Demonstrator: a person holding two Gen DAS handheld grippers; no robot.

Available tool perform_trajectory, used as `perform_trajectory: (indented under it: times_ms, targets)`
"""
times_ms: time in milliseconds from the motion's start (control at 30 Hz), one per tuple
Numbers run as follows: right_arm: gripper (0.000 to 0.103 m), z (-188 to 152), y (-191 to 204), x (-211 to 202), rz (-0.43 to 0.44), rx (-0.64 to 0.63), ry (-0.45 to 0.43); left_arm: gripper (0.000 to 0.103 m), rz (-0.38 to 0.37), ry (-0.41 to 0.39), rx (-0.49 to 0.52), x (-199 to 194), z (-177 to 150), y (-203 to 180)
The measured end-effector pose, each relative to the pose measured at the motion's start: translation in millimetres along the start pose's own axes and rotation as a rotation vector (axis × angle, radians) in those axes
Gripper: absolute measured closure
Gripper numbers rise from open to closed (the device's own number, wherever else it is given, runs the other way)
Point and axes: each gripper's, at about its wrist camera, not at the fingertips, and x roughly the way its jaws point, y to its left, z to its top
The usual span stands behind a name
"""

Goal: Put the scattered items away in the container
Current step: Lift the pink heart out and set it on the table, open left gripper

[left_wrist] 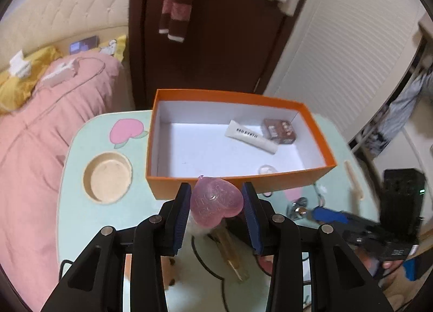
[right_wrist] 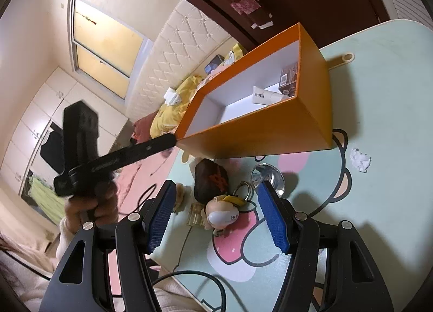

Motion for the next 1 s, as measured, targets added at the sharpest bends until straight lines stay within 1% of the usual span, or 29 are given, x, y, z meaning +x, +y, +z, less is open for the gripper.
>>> perform_trajectory:
  times_ms: [67,167,267,333,467,500,567,633,700,733,767,800,833,867,933,1000]
  targets:
    - [0.039,-0.9,0.3,2.3,-0.007,-0.004,0.007,0.066,-0.016,-0.011,-0.011,-3.7,-5.2,0.9]
    - [0.039,-2.6,0.6,4.8,-0.016,-0.007,0.015,0.066,-0.025,0.006,-0.032,-0.9,-16.9,4.6]
    - [0.039,-3.5,1.2,7.1,-0.020,-0.009,0.022,0.066,0.014,0.028,-0.020,9.8,-28.5,7.7]
    - [0.039,-4.2,2.0,7.8,-0.023,-0.011,0.026,0.066,0.019,0.032,-0.022,13.6,-34.9,9.7]
    - [0.039,-6.1,1.8,8.7,-0.031,-0.015,0.033,0.066,0.008,0.012,-0.032,17.0,-40.9,12.8]
    - [0.039,-6.1,1.6,8.9,-0.032,-0.016,0.034,0.063,0.007,0.004,-0.036,16.7,-41.6,14.0]
    - [0.039,-6.0,0.9,9.8,-0.033,-0.015,0.037,0.062,0.007,-0.012,-0.044,16.0,-42.9,16.5]
    - [0.039,-6.6,-0.1,10.5,-0.038,-0.014,0.041,0.057,0.007,-0.028,-0.051,15.4,-44.2,18.9]
    - [0.039,-6.8,-0.7,11.3,-0.043,-0.011,0.044,0.053,0.022,-0.057,-0.053,12.7,-47.0,21.9]
    - [0.039,-6.8,-0.6,11.1,-0.046,-0.013,0.044,0.052,0.021,-0.075,-0.057,11.0,-48.6,23.7]
    - [0.039,-6.6,-0.2,10.7,-0.048,-0.016,0.042,0.051,0.013,-0.089,-0.061,9.9,-50.2,25.0]
    - [0.039,-6.3,0.8,10.0,-0.051,-0.022,0.040,0.045,0.002,-0.098,-0.065,9.6,-51.3,26.1]
    - [0.039,-5.2,3.8,9.3,-0.051,-0.036,0.041,0.042,-0.019,-0.098,-0.072,10.5,-52.5,27.0]
    - [0.039,-3.4,8.1,8.9,-0.049,-0.053,0.049,0.042,-0.046,-0.093,-0.081,12.2,-53.3,27.8]
    - [0.039,2.0,19.5,6.7,-0.037,-0.094,0.060,0.041,-0.087,-0.110,-0.106,14.1,-55.7,29.1]
    - [0.039,12.1,37.5,1.6,-0.010,-0.154,0.064,0.040,-0.100,-0.130,-0.112,14.7,-56.7,29.1]
